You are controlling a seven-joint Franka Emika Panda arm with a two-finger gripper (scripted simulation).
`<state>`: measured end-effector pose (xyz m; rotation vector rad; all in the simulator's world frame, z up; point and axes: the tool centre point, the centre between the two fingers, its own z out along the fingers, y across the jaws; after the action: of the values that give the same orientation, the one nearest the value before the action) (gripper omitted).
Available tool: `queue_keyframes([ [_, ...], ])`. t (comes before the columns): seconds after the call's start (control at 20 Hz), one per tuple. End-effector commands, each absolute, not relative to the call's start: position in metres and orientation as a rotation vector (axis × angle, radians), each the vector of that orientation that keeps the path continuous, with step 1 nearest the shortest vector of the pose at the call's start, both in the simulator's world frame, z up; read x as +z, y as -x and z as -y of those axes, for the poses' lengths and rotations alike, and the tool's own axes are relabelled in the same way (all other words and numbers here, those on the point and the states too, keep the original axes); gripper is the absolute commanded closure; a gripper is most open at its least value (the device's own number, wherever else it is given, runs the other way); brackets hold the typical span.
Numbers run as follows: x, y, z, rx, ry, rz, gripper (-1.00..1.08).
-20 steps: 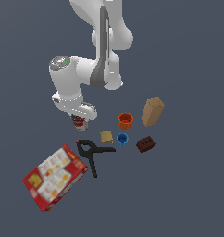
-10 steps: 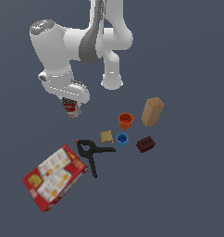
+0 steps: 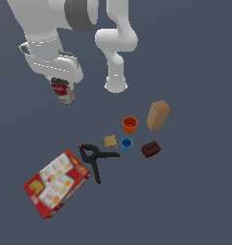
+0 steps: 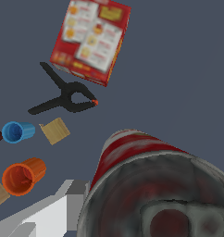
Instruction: Pick up a designated object from a clutter of objects.
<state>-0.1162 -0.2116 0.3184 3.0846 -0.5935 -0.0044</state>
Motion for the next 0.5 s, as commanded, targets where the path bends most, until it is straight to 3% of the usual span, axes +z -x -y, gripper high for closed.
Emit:
queue_keyframes([
  [0.0,0.342,0.120,0.217,-0.001,-3.084,0.593,1.08],
  [0.45,0.396,0.128,0.230,0.000,-3.086,0.591,1.08],
])
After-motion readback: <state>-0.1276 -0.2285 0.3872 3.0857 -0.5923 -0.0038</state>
